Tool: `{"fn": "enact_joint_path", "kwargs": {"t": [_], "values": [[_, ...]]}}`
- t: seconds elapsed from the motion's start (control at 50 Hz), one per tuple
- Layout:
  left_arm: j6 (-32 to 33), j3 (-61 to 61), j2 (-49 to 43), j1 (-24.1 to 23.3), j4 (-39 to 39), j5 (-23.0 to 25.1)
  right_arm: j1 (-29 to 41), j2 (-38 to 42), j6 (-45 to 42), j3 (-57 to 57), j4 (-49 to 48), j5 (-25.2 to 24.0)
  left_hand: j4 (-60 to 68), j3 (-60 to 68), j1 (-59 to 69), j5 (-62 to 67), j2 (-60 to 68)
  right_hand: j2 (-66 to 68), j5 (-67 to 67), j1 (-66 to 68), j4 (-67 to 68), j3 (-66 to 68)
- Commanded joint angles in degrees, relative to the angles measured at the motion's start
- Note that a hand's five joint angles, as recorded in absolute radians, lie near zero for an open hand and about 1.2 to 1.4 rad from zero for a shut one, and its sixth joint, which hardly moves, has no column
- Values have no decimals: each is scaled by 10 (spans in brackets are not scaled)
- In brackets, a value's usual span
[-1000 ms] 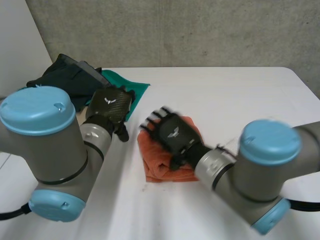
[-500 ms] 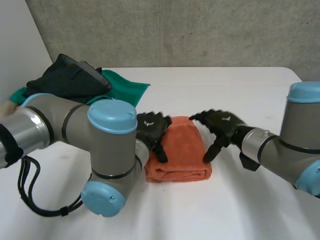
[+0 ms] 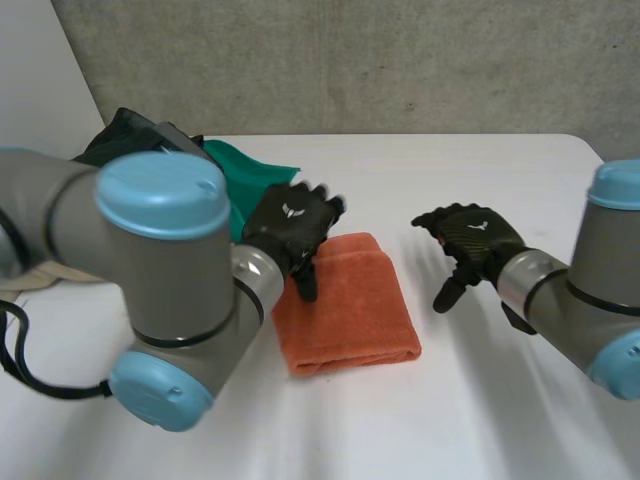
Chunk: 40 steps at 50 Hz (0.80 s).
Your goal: Fold the laundry.
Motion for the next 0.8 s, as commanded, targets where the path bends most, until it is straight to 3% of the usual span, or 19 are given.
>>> {"fn": "enact_joint_path", "kwargs": {"t": [0.02, 0.04, 0.12, 0.24, 0.54, 0.6, 0.62, 0.64, 0.8], "values": [[-4, -5, 50, 20, 4, 167, -20, -24, 74, 83, -11, -14, -9, -21, -22, -2, -11, 13, 11, 5, 14, 14], [-6, -6, 57, 23, 4, 205, -19, -24, 80, 92, -13, -18, -6, -17, -18, 1, -7, 13, 11, 5, 14, 14], [-11, -9, 64, 30, 1, 266, -15, -20, 100, 123, -34, -51, -4, -16, -17, 3, -6, 13, 11, 5, 14, 14], [-18, -11, 64, 26, 1, 270, -14, 8, 124, 136, -87, -92, -4, -16, -17, 3, -6, 21, 19, 14, 23, 23], [-19, -13, 68, 27, 1, 270, 36, 78, 161, 98, -123, -97, -1, -12, -13, 7, -2, 110, 108, 103, 112, 112], [-19, -13, 68, 27, 1, 270, 49, 85, 182, 85, -136, -95, 1, -11, -12, 8, -1, 294, 293, 287, 296, 296], [-19, -13, 68, 28, 1, 270, 50, 86, 187, 83, -138, -92, 1, -11, -12, 8, -1, 418, 417, 411, 420, 420], [-19, -13, 68, 28, 1, 270, 49, 86, 198, 77, -148, -90, 1, -11, -12, 8, -1, 672, 670, 665, 674, 674], [-18, -13, 70, 29, 2, 270, 43, 87, 221, 13, -184, -46, 1, -11, -12, 8, -1, 675, 673, 667, 676, 676]]}}
